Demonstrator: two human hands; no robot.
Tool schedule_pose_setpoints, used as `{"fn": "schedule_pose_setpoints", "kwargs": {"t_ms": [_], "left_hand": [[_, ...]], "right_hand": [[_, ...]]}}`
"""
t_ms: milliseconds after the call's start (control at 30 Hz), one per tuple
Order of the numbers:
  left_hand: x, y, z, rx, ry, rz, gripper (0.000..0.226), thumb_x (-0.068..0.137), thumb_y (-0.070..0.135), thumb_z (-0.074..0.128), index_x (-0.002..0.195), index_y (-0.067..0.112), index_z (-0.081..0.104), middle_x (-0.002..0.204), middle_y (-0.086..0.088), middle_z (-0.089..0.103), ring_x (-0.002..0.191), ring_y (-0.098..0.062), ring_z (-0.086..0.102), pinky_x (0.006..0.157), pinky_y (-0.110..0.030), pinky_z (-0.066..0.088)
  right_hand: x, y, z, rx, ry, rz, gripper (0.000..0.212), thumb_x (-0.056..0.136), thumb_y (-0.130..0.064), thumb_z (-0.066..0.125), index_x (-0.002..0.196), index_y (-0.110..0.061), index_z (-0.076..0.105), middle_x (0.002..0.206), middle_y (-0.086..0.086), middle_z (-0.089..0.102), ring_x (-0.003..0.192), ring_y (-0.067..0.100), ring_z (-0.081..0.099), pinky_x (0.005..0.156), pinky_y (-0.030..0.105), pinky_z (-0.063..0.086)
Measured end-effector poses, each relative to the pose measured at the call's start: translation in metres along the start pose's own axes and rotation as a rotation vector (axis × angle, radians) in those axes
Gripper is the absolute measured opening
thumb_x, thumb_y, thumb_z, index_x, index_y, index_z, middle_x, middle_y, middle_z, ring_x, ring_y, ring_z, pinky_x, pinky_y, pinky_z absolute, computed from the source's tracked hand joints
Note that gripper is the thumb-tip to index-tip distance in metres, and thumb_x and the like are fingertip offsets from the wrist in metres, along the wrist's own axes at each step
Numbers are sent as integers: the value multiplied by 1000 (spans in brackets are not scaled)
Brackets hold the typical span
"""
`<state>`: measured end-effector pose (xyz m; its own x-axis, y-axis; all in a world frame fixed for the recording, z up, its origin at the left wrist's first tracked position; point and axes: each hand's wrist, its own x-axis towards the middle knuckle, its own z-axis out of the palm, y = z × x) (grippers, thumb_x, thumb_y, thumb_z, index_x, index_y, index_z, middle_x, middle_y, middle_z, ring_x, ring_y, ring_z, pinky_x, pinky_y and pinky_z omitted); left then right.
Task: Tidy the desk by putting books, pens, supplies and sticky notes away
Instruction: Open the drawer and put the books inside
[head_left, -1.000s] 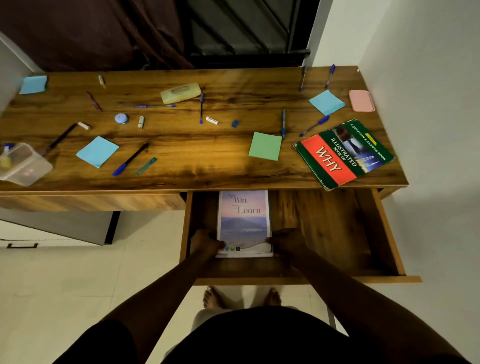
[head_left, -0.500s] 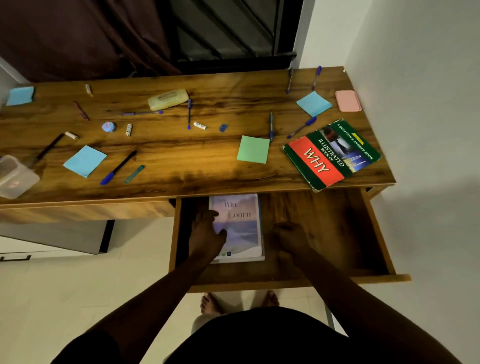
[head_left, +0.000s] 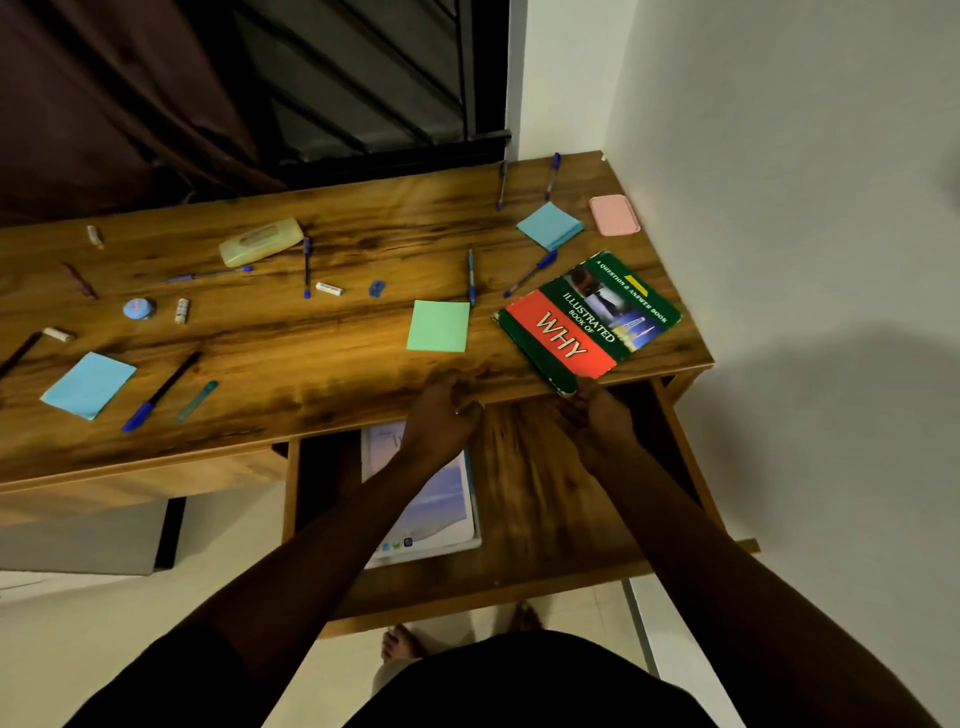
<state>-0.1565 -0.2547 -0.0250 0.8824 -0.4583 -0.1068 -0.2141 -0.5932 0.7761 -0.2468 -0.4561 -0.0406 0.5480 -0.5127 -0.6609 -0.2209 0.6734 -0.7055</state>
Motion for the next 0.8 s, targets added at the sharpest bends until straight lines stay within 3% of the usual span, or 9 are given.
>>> {"fn": "schedule_pose_setpoints", "kwargs": {"t_ms": [167,267,367,433,533,633,700,800], "left_hand": [[0,9,9,-38,6,-21,29,93,24,71,120,20,64,118,3,69,108,-14,64,90,-29,52],[-2,13,8,-85,36,-36,22,97,31,65,116,19,68,111,3,71,103,-14,66,87,-28,52],[0,21,2,-303,31,-118,18,101,35,59,108,23,70,103,-4,73,99,-23,69,89,-45,59],[2,27,-2,-515,14,-217,18,102,38,57,105,25,70,106,-10,74,102,-31,71,91,-51,59],[7,36,-8,-734,-22,-354,33,102,43,53,116,16,68,110,-11,76,102,-29,74,95,-52,58],[10,42,-13,-870,-142,-404,48,103,51,46,120,10,66,113,-16,75,107,-31,73,98,-49,56],[4,43,-15,-940,-235,-414,46,104,49,45,119,11,66,117,-16,74,112,-33,70,98,-46,55],[-11,34,-16,-884,-344,-346,30,104,35,53,126,17,64,126,-13,71,120,-34,66,102,-51,52]], "right_hand": [[11,-4,1,-29,50,-10,25,93,-32,73,102,-10,67,75,6,68,65,18,64,69,36,54],[13,-12,1,-12,15,-114,23,99,-30,65,110,-10,63,73,5,66,57,16,58,56,31,48],[5,-28,-3,83,-66,-223,6,102,-20,61,105,-15,63,81,2,70,64,15,59,54,26,48],[-3,-36,-11,132,-116,-241,11,102,-20,59,111,-15,62,91,3,71,68,14,60,58,25,49],[-21,-38,-33,117,-229,-260,27,103,-25,59,127,-13,60,110,9,71,78,16,64,62,26,51],[-42,-27,-57,68,-356,-268,23,104,-21,56,124,-21,67,126,12,68,97,21,66,66,27,52],[-55,-19,-71,30,-387,-224,25,104,-19,56,125,-21,69,129,13,67,103,24,66,66,27,53],[-69,-9,-89,-28,-402,-120,41,99,-19,59,137,-4,57,127,16,68,102,26,67,63,25,57]]}}
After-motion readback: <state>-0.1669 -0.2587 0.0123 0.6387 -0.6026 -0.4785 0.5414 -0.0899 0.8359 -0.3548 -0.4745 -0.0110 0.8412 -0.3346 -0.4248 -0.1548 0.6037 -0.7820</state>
